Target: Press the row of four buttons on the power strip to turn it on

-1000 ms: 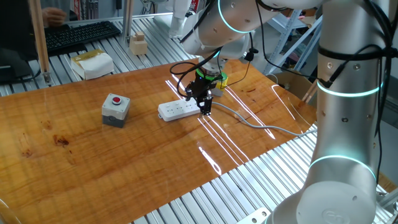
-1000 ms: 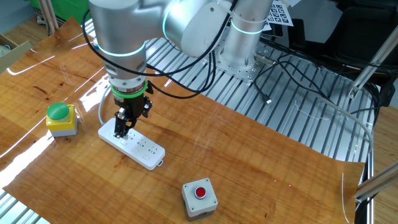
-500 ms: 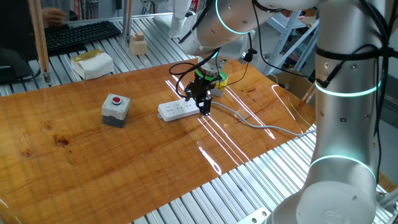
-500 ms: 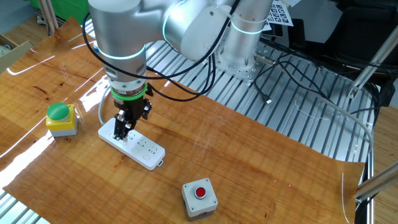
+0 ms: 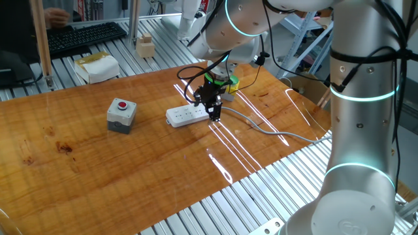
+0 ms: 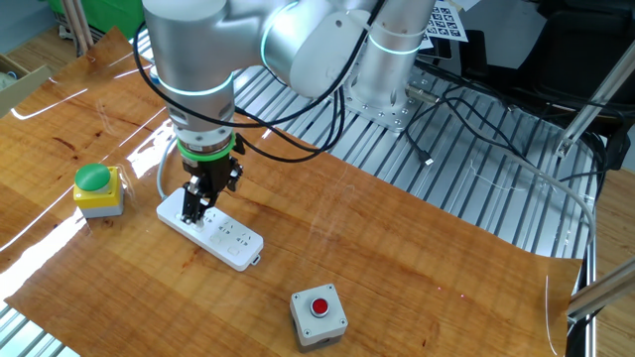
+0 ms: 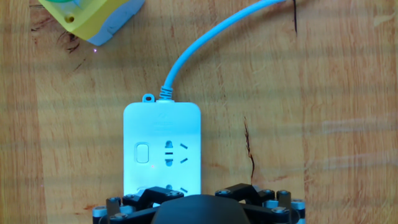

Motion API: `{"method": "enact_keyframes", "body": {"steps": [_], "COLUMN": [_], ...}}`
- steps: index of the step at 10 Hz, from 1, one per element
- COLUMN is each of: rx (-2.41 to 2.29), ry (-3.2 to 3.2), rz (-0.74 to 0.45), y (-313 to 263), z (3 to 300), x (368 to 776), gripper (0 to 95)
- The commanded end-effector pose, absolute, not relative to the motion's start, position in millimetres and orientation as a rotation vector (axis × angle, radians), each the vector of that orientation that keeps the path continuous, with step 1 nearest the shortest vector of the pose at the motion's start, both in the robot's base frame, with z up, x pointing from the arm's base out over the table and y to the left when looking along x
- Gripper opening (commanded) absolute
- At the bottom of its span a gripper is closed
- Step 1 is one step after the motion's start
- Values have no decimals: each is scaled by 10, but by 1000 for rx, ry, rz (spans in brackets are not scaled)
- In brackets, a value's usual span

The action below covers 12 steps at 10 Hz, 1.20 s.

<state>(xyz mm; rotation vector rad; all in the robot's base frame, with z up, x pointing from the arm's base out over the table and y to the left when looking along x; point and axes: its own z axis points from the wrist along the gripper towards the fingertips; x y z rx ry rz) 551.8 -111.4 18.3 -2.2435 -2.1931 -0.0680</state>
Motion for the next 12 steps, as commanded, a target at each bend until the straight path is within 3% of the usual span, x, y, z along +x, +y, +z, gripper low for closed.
{"method": "enact_keyframes", "body": {"steps": [1,12], "rx": [-2245,-2256], "ry": [-2191,-2194], "rz": [-72,-98], "y": [-1107,-1122], "z": [160,9], "x": [5537,5559], "gripper": [950,950]}}
